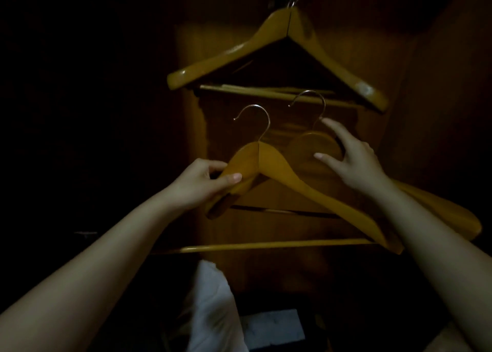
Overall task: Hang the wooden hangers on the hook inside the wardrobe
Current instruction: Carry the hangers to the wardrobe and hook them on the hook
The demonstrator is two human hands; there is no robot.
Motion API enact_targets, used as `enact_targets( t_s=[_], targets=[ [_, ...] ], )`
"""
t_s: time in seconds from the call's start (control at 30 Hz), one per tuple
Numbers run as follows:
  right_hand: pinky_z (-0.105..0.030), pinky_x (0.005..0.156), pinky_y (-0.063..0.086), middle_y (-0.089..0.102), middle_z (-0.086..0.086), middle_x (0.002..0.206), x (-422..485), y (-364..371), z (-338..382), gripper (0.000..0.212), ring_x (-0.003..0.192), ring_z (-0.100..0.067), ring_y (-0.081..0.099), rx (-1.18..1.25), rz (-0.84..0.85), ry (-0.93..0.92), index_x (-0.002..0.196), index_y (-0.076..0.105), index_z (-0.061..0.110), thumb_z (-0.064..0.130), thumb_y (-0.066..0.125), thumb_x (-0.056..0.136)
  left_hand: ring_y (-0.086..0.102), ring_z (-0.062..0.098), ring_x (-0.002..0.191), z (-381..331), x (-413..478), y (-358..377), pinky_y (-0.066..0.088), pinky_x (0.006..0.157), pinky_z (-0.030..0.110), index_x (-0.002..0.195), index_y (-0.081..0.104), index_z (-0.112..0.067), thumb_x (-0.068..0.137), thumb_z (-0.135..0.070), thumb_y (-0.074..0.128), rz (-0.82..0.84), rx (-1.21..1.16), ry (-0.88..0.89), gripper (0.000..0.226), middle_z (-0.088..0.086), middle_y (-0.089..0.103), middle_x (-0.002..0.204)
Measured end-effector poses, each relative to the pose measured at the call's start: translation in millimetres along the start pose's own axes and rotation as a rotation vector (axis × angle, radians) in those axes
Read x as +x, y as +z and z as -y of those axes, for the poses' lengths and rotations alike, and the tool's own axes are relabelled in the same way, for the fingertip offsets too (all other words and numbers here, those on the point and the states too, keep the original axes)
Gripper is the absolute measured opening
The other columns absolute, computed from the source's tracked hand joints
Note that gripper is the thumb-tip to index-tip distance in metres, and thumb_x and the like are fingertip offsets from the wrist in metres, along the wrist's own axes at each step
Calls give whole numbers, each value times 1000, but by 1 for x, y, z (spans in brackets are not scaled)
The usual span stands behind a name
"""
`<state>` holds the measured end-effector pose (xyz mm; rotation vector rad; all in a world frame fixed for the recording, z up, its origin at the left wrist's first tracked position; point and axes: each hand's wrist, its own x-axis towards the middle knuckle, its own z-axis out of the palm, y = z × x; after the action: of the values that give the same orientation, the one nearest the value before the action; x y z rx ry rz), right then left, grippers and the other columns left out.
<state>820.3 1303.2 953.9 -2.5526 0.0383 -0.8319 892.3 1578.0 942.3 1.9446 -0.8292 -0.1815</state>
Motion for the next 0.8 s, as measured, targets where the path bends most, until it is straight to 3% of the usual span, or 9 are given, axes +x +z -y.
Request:
enact_targets(
  t_s=[0.1, 0.2, 0.27, 0.43, 0.53, 0.67, 0.8],
  targets=[
    [-57, 108, 31, 35, 1, 150, 26, -20, 10, 73, 126, -30, 48, -48, -84, -55, 146, 17, 39, 32, 60, 87, 70, 21, 87, -28, 14, -14, 57, 77, 37, 100, 64, -23, 88, -33, 56, -92, 34, 60, 18, 7, 71, 96],
    [-57, 108, 31, 34, -2, 151, 54, -39, 17, 76, 137, -28, 34, -28, -173, -125, 147, 17, 35, 28, 63, 86, 70, 25, 87, -55, 29, -29, 56, 81, 43, 91, 65, -24, 87, -33, 56, -156, 42, 108, 13, 8, 71, 93],
    [-56, 109, 30, 32, -2, 151, 73, -52, 21, 79, 137, -27, 34, -21, -214, -157, 147, 14, 35, 27, 63, 86, 68, 28, 90, -70, 40, -38, 55, 82, 45, 92, 67, -21, 87, -33, 56, -186, 64, 123, 17, 11, 70, 96],
    [-56, 112, 25, 20, 2, 156, 122, -81, 25, 88, 139, -24, 32, 23, -255, -227, 147, 0, 38, 24, 63, 87, 58, 13, 69, -96, 68, -53, 44, 54, 18, 91, 68, -13, 88, -33, 55, -270, 91, 155, 25, 4, 63, 80],
    [-56, 113, 24, 19, 1, 156, 153, -94, 26, 87, 142, -23, 23, 84, -259, -269, 148, 1, 36, 21, 61, 87, 56, 14, 66, -102, 81, -63, 42, 55, 21, 91, 68, -6, 86, -35, 55, -320, 67, 148, 33, 7, 62, 77],
    [-53, 116, 20, 15, -1, 157, 192, -99, 31, 85, 144, -25, 18, 151, -231, -272, 149, 2, 33, 21, 61, 88, 60, 3, 59, -105, 90, -79, 44, 54, 15, 87, 69, -14, 86, -36, 55, -392, 86, 147, 27, 3, 65, 78],
    [-55, 116, 15, 15, 0, 158, 220, -90, 38, 85, 145, -27, 15, 185, -155, -236, 148, 4, 35, 21, 62, 87, 58, 4, 58, -104, 90, -90, 44, 51, 15, 88, 70, -12, 87, -34, 54, -437, 80, 117, 27, 0, 63, 73]
  ],
)
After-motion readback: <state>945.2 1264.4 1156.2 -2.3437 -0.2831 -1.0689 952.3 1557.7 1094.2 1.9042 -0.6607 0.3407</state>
